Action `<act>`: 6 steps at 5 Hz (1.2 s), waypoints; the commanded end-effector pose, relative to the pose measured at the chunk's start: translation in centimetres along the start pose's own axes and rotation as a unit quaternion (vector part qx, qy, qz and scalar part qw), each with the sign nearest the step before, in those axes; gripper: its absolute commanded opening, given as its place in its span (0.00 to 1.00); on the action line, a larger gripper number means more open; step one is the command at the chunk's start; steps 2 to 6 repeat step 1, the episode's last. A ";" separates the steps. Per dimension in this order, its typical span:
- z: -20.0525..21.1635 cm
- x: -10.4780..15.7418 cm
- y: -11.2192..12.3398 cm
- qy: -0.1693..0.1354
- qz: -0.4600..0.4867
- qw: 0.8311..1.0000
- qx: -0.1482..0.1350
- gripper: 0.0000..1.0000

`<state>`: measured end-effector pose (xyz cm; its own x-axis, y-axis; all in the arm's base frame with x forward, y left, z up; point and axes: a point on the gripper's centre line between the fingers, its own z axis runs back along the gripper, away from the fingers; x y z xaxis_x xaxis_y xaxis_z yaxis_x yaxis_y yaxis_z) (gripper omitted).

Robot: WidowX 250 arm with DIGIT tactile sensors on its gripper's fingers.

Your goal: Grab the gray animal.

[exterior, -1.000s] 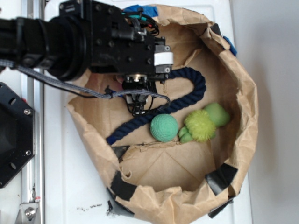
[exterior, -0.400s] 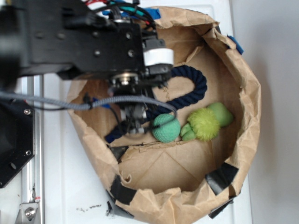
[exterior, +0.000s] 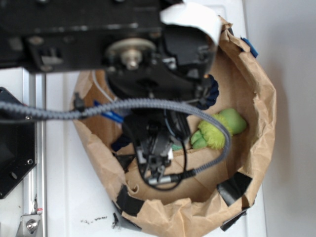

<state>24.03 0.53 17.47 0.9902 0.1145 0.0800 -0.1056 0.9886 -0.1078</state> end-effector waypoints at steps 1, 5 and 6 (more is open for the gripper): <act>1.2 0.8 0.4 -0.038 -0.001 0.999 0.008 0.00; 1.2 0.8 0.4 -0.038 -0.001 0.999 0.008 0.00; 1.2 0.8 0.4 -0.038 -0.001 0.999 0.008 0.00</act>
